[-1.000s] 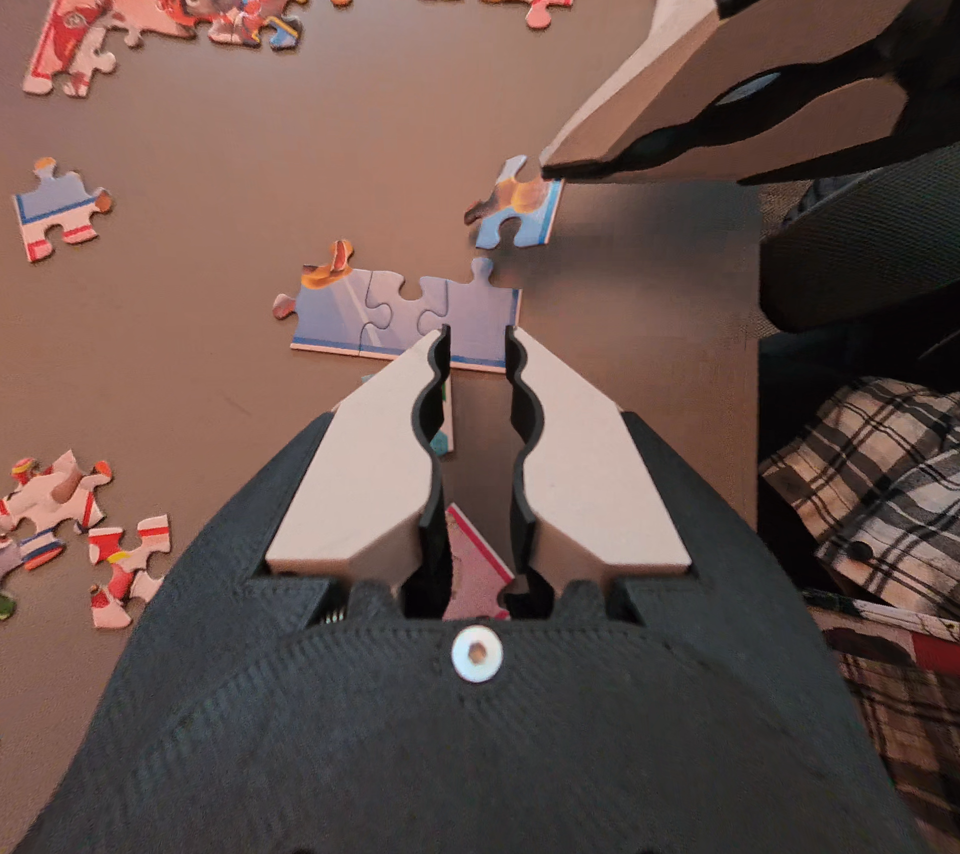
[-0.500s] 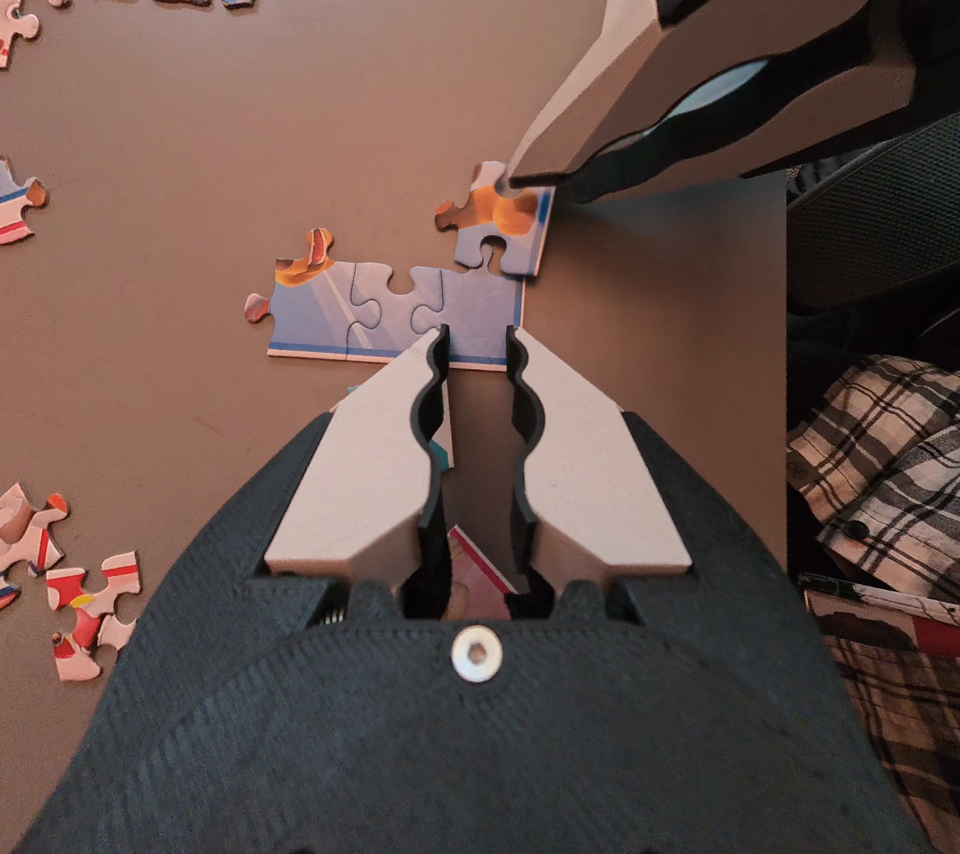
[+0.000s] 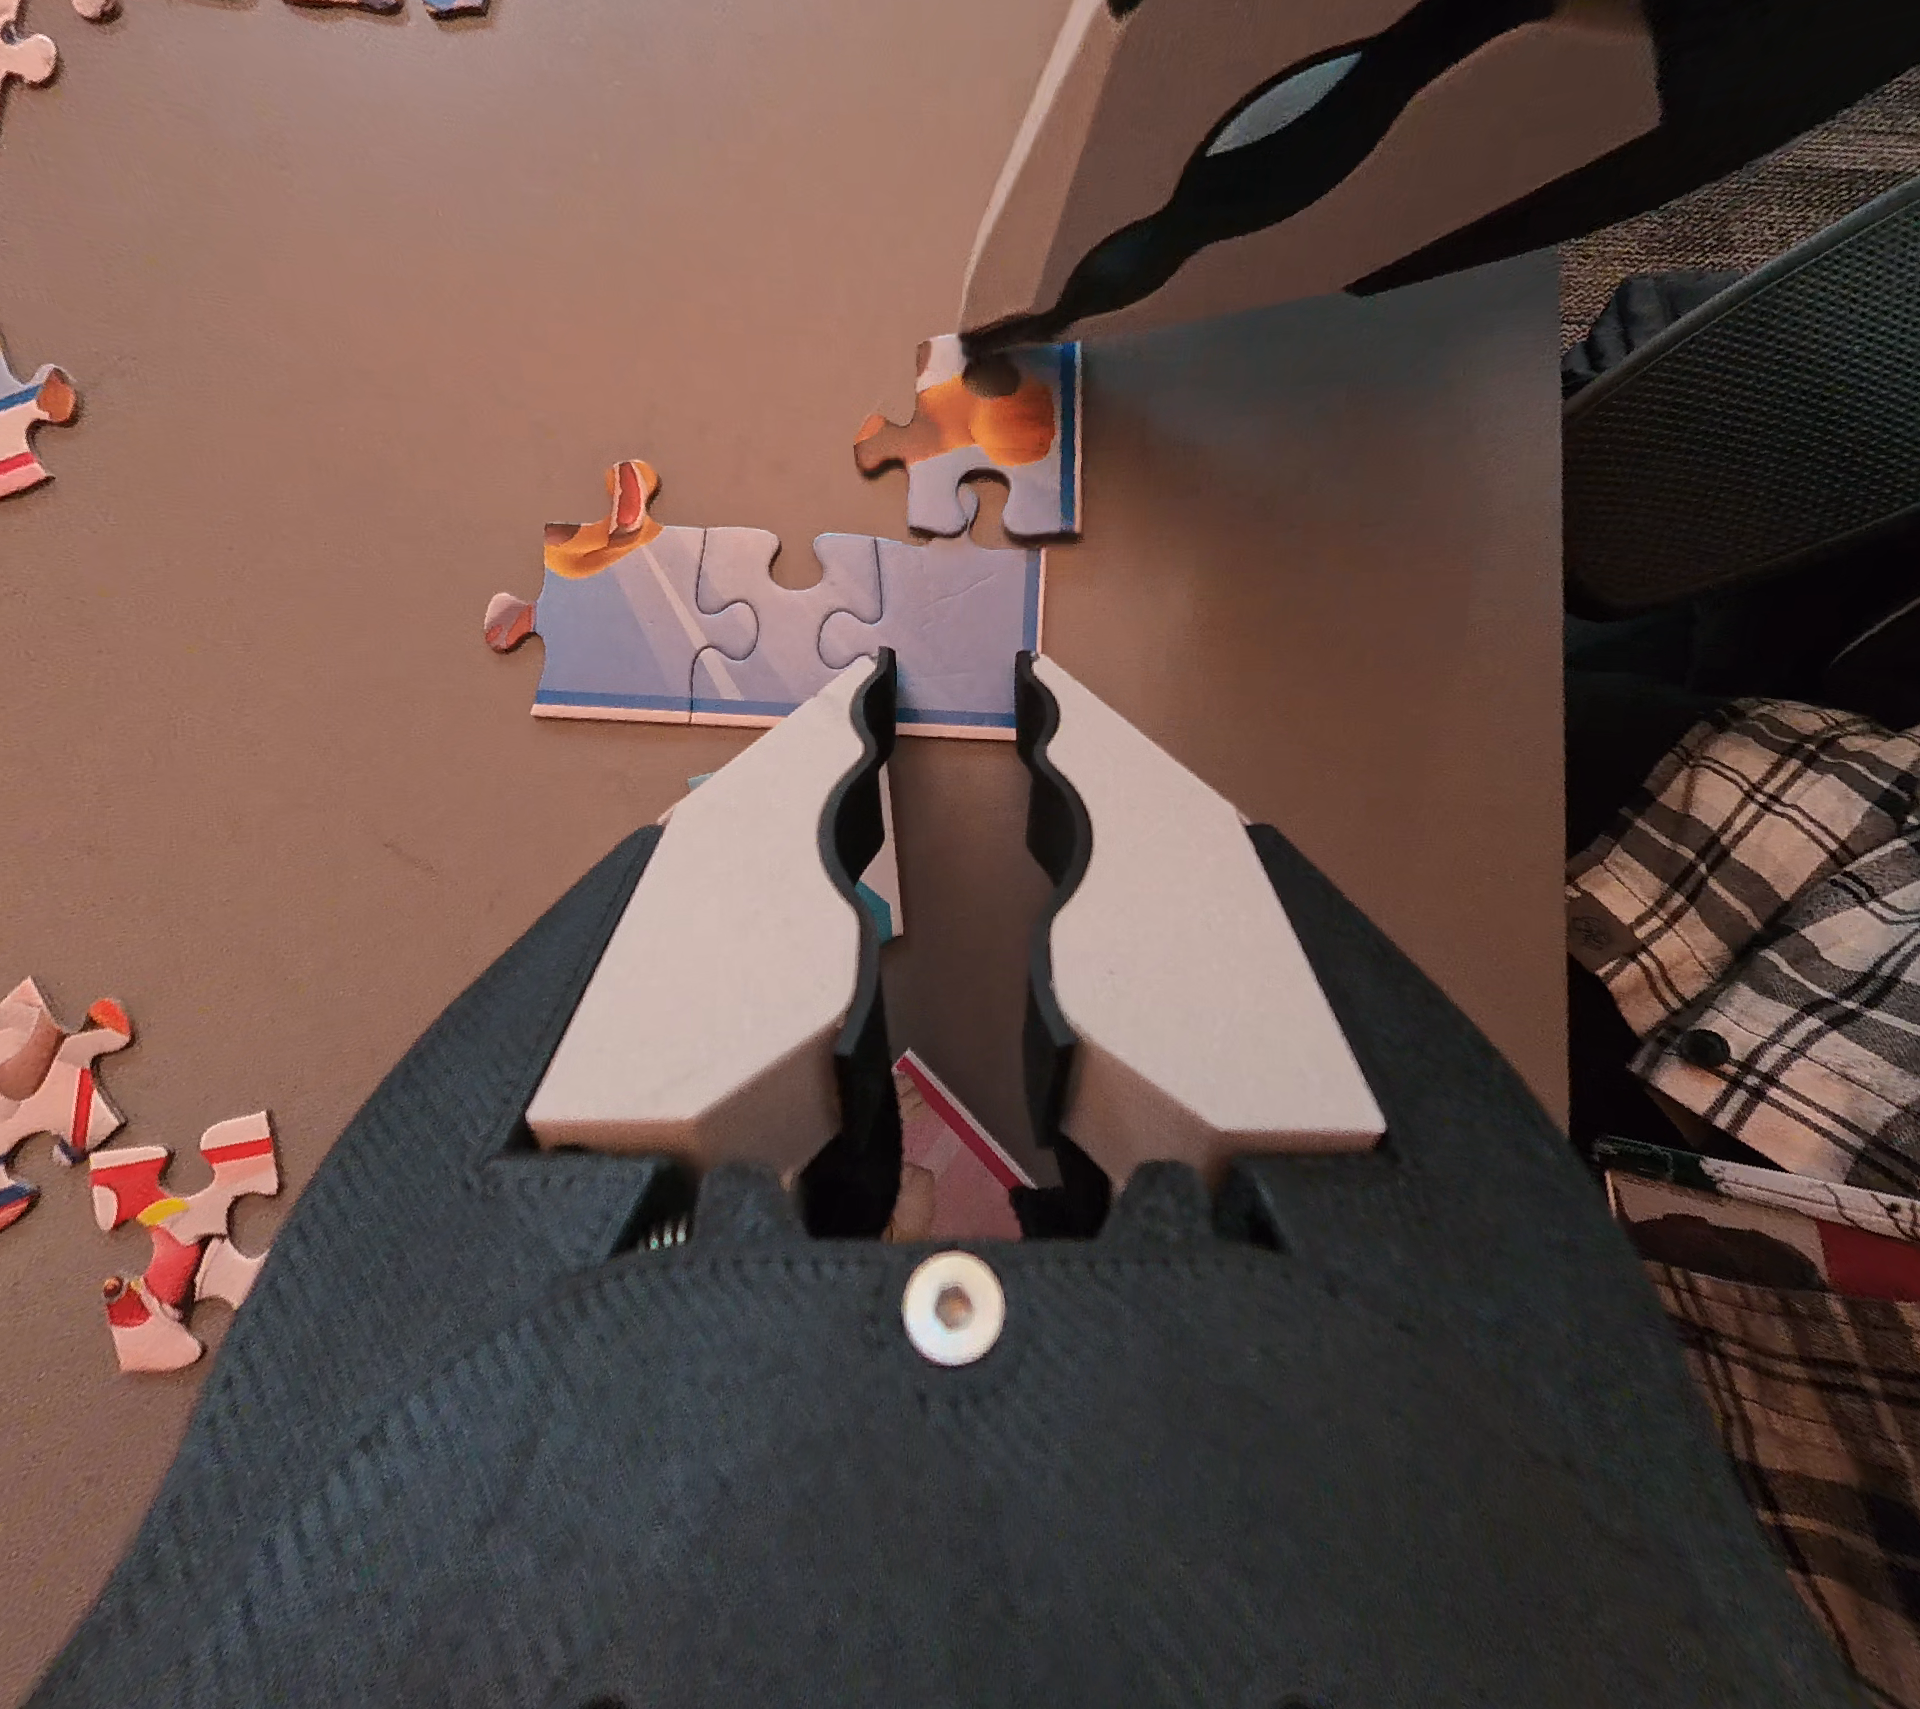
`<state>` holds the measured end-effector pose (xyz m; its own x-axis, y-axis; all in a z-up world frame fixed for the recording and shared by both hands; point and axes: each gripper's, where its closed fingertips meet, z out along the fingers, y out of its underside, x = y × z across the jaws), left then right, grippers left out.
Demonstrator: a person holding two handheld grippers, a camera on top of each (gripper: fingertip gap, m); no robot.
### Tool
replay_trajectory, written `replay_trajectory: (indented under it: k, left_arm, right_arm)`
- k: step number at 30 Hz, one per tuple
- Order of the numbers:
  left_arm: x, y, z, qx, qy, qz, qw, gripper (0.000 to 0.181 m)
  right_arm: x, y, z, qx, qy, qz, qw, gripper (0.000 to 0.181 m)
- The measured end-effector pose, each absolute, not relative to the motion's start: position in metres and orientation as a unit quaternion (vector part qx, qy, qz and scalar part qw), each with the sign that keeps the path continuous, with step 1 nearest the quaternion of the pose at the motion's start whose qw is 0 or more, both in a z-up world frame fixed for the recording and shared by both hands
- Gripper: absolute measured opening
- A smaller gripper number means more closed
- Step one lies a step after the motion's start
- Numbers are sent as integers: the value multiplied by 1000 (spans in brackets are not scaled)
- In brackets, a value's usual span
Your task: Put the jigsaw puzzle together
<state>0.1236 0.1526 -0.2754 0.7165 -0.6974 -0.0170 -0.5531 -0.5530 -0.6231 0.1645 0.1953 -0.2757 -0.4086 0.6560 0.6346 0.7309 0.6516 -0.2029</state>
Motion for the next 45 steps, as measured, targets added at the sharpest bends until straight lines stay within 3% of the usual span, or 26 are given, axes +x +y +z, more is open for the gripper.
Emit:
replay_trajectory:
  k: [9, 20, 34, 45]
  left_arm:
    - [124, 153, -275, -872, 359, -118, 310, 22]
    - [124, 153, -275, -871, 360, -121, 312, 21]
    - [125, 153, -275, -870, 361, -122, 314, 21]
    - [128, 154, -275, -869, 363, -122, 314, 21]
  right_arm:
    - [161, 205, -275, -488, -802, -57, 339, 0]
    - [153, 168, -274, -530, -778, 157, 299, 0]
    - [151, 165, -274, -636, -709, 181, 243, 0]
    - [146, 171, -276, -626, -721, 186, 233, 0]
